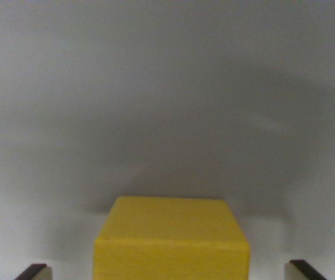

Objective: Pick yellow cube

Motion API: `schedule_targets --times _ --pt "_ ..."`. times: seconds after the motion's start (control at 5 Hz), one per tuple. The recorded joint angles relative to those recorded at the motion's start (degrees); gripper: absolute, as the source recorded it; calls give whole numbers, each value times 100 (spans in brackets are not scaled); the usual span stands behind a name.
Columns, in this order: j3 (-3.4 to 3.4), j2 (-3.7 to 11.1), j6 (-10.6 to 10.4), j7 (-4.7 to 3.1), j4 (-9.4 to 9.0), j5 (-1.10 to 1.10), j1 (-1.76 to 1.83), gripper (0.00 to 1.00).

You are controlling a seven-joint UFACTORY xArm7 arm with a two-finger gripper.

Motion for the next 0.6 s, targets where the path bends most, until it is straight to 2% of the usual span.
schedule_targets --times 0.2,0.6 --pt "0 0 0 0 0 0 0 100" --pt "0 0 0 0 0 0 0 100"
